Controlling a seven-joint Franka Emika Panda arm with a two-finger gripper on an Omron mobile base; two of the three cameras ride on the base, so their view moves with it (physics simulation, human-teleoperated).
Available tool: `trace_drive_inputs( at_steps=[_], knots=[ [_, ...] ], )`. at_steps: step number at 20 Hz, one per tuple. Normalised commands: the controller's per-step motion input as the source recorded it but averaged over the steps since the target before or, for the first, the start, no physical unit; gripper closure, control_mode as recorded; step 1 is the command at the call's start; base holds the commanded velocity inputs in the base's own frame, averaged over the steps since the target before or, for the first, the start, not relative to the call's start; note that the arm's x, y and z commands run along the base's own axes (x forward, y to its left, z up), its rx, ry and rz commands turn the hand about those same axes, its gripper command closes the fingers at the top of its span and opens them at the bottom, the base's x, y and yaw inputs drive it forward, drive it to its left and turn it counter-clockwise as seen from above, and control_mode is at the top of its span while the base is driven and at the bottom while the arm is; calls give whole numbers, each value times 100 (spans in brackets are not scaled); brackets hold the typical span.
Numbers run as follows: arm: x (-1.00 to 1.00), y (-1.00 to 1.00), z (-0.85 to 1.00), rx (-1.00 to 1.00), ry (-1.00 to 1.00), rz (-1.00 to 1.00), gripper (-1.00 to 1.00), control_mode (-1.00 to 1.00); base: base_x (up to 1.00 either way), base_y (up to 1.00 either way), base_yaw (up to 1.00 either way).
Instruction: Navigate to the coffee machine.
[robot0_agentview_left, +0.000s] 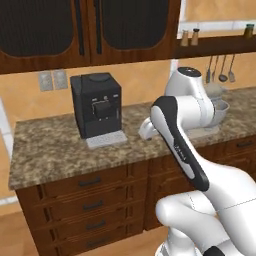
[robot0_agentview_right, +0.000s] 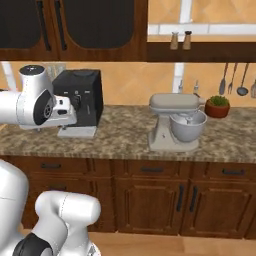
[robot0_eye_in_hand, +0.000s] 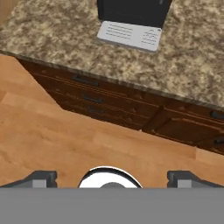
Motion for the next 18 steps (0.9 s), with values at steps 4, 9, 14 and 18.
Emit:
trace_drive_inputs(
  at_steps=[4, 9, 14, 18],
  knots=[
    [0, 0, 0, 0, 0, 0, -100, 100, 100, 23, -3],
    [0, 0, 0, 0, 0, 0, -100, 100, 100, 36, 0],
    [0, 0, 0, 0, 0, 0, -100, 100, 100, 46, 0],
    [14, 20, -25, 0, -1, -1, -100, -100, 47, 42, -2]
  ],
)
